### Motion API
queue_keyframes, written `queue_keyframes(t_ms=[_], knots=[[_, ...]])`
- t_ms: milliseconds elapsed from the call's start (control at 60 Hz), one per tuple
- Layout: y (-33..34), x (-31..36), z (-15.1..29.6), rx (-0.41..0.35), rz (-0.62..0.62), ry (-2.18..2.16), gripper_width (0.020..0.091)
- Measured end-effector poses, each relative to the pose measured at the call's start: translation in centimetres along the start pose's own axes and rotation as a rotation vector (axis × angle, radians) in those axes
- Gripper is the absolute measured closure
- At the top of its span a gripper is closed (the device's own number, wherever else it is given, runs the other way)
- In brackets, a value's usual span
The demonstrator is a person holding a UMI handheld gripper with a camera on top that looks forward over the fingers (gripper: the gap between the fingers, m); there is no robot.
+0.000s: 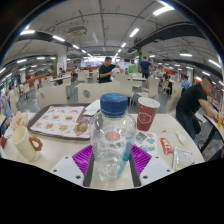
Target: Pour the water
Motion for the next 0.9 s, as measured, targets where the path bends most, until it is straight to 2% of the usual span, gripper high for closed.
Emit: queue_keyframes(t_ms=[217, 383, 550, 767, 900], knots=[[0.1, -0.1, 0.1, -0.015, -0.008, -0.010, 0.0670], [0.1, -0.1, 0.4, -0.006, -0.065, 0.036, 0.0672], [1.3, 1.3, 4.0, -0.049, -0.151, 0.210, 0.0672], [3.8, 6.8, 9.8, -0.085, -0.334, 0.745, 0.0673], [4.6, 11.5, 10.8, -0.081, -0.414, 1.165, 0.0672]])
Point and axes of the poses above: the point between the fingertips, and its own axes, seen from behind it with the camera up: x to the left, z up, y backward, against the way the camera looks, the point moved 7 cm from there along y, backward, against the way the camera looks, and after that the axes turned 3 degrees about -x, right-handed, at the moved point
